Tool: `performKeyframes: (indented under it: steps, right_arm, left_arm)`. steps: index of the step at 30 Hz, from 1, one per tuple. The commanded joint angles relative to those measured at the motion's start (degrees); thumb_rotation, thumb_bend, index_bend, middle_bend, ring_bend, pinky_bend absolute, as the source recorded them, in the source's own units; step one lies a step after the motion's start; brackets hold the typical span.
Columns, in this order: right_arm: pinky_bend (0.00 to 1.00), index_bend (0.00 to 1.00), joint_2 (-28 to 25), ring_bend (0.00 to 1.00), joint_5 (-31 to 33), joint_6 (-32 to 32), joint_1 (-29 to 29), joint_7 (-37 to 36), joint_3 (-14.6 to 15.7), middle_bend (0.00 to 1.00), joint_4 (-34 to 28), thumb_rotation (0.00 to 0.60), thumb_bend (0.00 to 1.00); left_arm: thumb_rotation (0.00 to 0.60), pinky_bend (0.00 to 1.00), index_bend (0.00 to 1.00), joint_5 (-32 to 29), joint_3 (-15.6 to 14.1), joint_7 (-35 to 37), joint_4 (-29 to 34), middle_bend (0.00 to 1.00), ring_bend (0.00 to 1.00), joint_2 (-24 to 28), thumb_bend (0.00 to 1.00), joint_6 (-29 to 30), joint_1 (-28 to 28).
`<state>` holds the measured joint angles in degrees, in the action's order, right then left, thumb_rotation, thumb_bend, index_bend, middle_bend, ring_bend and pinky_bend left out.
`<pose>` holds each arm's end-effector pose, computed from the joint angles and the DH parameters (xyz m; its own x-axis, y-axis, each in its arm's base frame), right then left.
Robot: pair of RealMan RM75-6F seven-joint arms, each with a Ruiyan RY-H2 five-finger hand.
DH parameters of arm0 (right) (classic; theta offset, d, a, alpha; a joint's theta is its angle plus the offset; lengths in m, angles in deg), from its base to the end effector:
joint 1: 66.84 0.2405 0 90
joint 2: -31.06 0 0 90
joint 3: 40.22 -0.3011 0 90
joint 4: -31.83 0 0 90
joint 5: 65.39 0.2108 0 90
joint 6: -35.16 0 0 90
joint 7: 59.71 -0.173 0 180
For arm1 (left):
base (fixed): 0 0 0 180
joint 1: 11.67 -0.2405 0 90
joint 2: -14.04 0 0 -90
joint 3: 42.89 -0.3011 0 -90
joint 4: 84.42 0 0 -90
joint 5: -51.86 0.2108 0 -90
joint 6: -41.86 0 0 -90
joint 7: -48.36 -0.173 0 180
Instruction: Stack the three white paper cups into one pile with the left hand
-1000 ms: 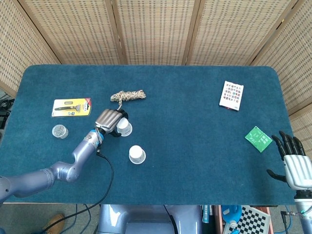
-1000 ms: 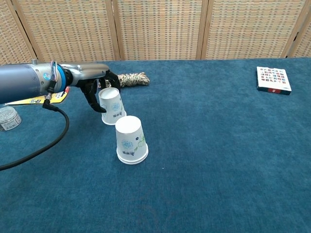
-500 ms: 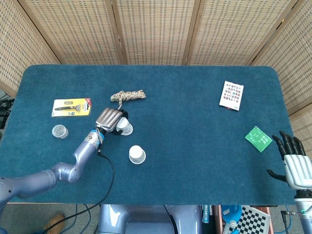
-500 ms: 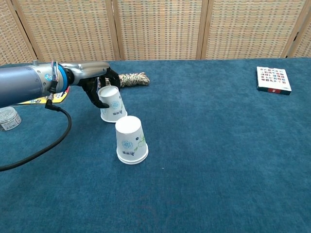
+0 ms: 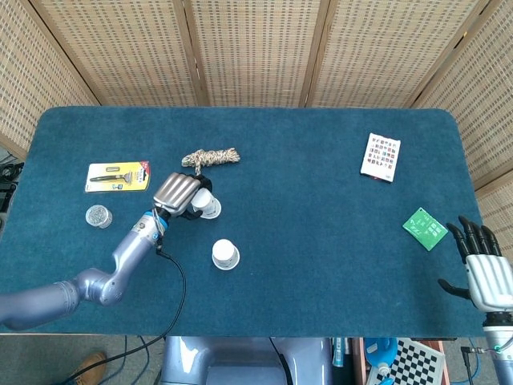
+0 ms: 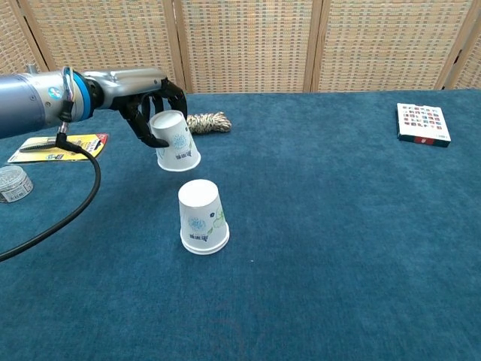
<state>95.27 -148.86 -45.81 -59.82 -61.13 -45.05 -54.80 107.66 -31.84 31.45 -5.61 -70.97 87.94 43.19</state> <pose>-0.3714 -0.2362 0.1868 0.4532 -0.0140 0.8913 -0.8913 0.0111 0.4533 -0.1317 0.4664 -0.0061 0.5053 0.2632 0.8218 0.8278 -0.4168 -0.3755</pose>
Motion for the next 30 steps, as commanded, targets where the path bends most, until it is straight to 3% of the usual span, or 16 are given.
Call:
performKeyframes:
  steps: [1,5,17,30]
  right_arm:
    - [0.00,0.12,-0.02,0.00,0.08,0.18,0.06,-0.08,0.02,0.00,-0.04,0.600,0.00]
    - [0.00,0.13,0.10,0.00,0.14,0.50,0.22,0.20,0.08,0.00,-0.04,0.600,0.00]
    - [0.00,0.13,0.21,0.00,0.44,0.49,0.22,0.44,0.00,0.00,-0.03,0.600,0.00]
    - [0.00,0.13,0.02,0.00,0.71,0.50,0.15,0.23,-0.06,0.00,-0.12,0.600,0.00]
  left_arm:
    - [0.600,0.41,0.42,3.40,0.25,1.07,8.40,0.36,0.40,6.11,0.30,1.74,-1.55]
    - [0.600,0.41,0.42,6.77,-0.53,4.11,14.72,0.36,0.40,10.36,0.30,1.06,-2.87]
    - [0.600,0.41,0.42,13.01,-2.53,6.35,21.04,0.36,0.40,13.27,0.30,0.18,-3.44]
    - [0.600,0.41,0.42,15.14,-3.80,6.00,21.06,0.36,0.40,11.71,0.30,-0.86,-2.73]
